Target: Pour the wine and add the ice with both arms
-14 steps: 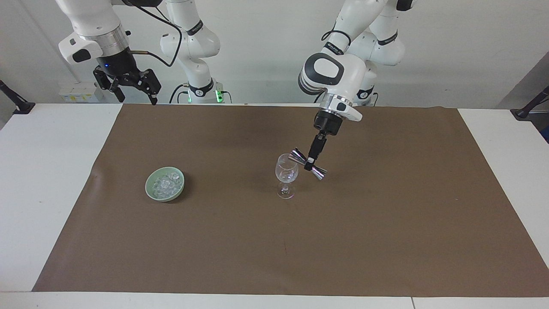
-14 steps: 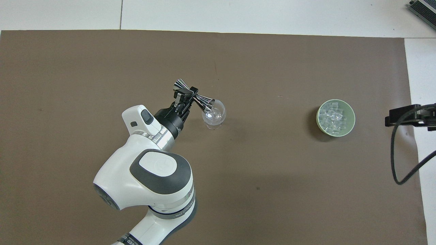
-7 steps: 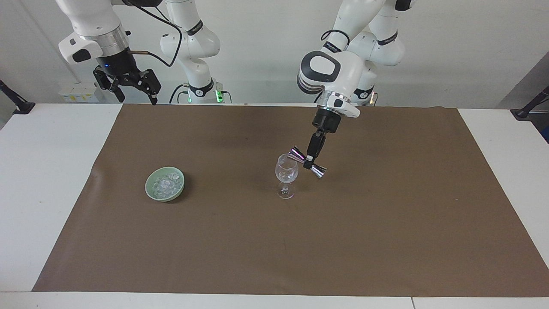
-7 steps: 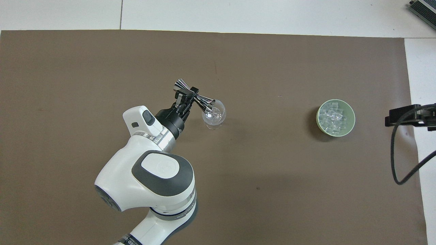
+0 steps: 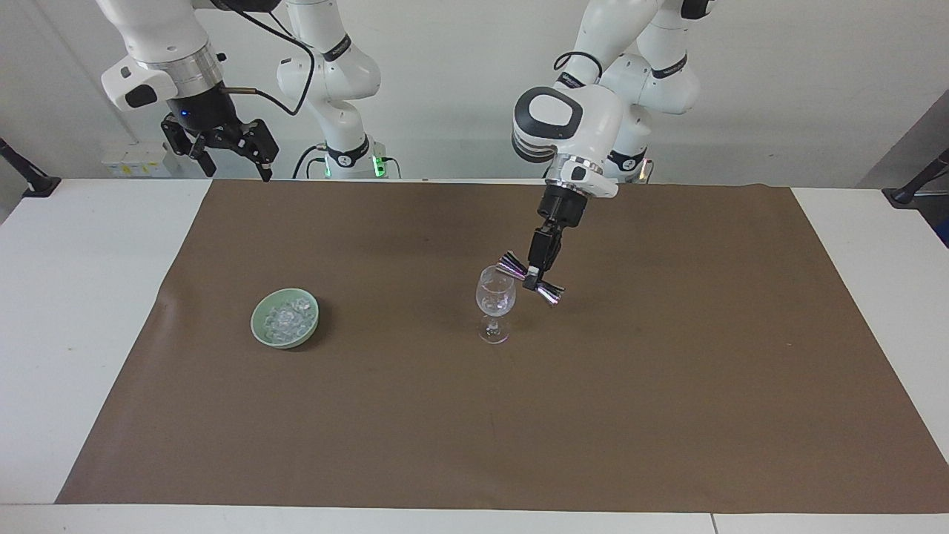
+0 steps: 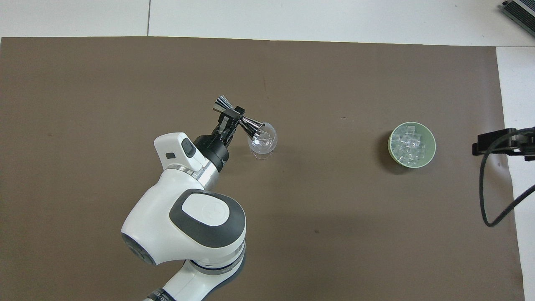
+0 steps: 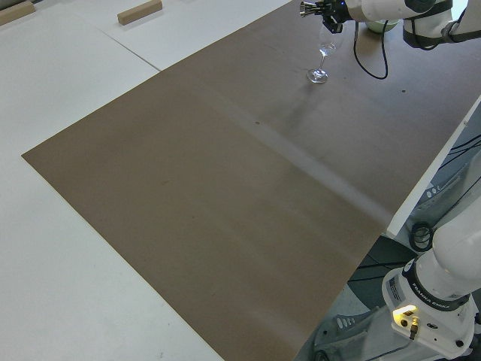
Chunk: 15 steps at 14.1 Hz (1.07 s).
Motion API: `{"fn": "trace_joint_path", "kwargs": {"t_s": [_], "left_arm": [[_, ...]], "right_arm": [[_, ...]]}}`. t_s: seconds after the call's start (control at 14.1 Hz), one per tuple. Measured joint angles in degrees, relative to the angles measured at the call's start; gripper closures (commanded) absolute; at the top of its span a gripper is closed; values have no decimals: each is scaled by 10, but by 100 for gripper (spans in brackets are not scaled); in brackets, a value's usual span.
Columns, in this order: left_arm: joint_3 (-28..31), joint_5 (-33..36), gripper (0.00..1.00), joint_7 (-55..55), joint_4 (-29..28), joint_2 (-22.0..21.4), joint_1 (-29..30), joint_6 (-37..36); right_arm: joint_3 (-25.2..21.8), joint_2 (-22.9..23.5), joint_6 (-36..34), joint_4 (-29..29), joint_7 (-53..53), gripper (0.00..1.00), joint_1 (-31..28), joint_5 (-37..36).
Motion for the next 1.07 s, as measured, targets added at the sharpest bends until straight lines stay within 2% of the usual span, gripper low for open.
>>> {"fn": "trace_joint_path", "kwargs": {"t_s": [1.07], "left_arm": [[0, 21, 100, 49, 12, 13, -29, 42]], "right_arm": [[0, 0, 0, 0, 0, 0, 0, 0]]}}
